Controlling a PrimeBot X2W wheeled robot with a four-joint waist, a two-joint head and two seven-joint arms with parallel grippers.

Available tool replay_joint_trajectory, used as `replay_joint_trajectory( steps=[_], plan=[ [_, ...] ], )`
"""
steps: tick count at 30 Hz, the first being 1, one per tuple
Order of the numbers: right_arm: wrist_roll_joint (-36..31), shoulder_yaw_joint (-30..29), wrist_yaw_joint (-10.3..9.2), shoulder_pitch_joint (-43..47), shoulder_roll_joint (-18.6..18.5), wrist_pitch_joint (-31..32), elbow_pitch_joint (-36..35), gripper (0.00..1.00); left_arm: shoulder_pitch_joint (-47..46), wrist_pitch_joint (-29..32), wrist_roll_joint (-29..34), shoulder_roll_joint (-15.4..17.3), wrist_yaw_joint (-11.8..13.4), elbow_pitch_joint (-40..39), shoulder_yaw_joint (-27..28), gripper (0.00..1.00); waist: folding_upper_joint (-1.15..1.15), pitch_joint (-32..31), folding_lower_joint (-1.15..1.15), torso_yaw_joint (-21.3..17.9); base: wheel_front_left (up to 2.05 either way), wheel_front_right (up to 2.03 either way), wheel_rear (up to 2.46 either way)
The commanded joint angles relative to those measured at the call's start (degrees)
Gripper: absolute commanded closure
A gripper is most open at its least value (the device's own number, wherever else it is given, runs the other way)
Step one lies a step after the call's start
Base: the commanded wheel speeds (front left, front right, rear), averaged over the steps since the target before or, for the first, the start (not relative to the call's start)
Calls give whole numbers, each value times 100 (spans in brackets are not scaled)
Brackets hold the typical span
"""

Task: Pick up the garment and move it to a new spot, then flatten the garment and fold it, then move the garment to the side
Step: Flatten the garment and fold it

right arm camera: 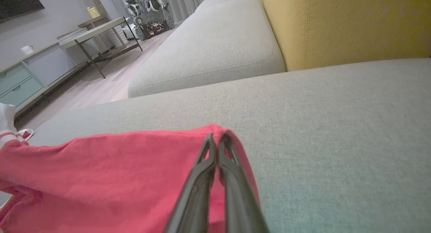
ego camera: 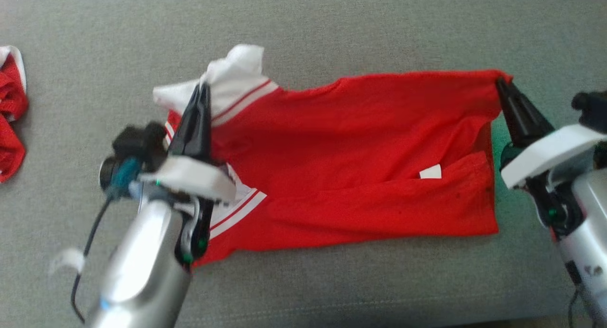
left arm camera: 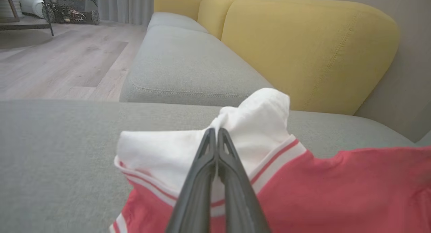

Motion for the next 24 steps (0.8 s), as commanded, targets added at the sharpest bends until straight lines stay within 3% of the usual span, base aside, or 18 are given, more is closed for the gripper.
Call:
replay_joint_trajectory(
  steps=[1, 7, 17, 18, 19, 20, 21, 24],
  plan=[
    [57, 12, -4, 211, -172, -58, -281, 100, 187, -69, 69, 196, 111, -521, 240, 100, 0, -14, 0, 1, 0, 0, 0],
    [117, -199, -4, 846, -153, 8, -492, 100, 1160, 161, 31, 294, 365, -1288, 138, 100, 0, -11, 0, 30, 0, 0, 0],
    [-140, -397, -4, 1453, 202, 81, -508, 100, 1613, 235, -187, 199, 317, -717, 16, 100, 0, 36, 0, 27, 0, 0, 0],
    [-192, -427, -4, 1506, 235, 84, -508, 89, 1622, 228, -228, 179, 303, -624, 27, 100, 0, 42, 0, 27, 0, 0, 0],
    [-288, -509, -4, 1612, 308, 115, -486, 26, 1617, 229, -314, 139, 255, -453, 35, 58, 0, 40, 0, 29, 0, 0, 0],
    [-363, -562, -4, 1661, 340, 122, -476, 0, 1612, 229, -347, 124, 234, -381, 36, 29, 0, 34, 0, 28, 0, 0, 0],
    [-437, -605, -4, 1713, 374, 134, -478, 0, 1604, 224, -374, 113, 213, -323, 36, 0, 0, 24, 0, 26, 0, 0, 0],
    [-632, -729, -4, 1882, 481, 160, -553, 0, 1611, 192, -401, 109, 198, -208, 43, 0, 0, -23, 0, 8, 0, 0, 0]
  ],
)
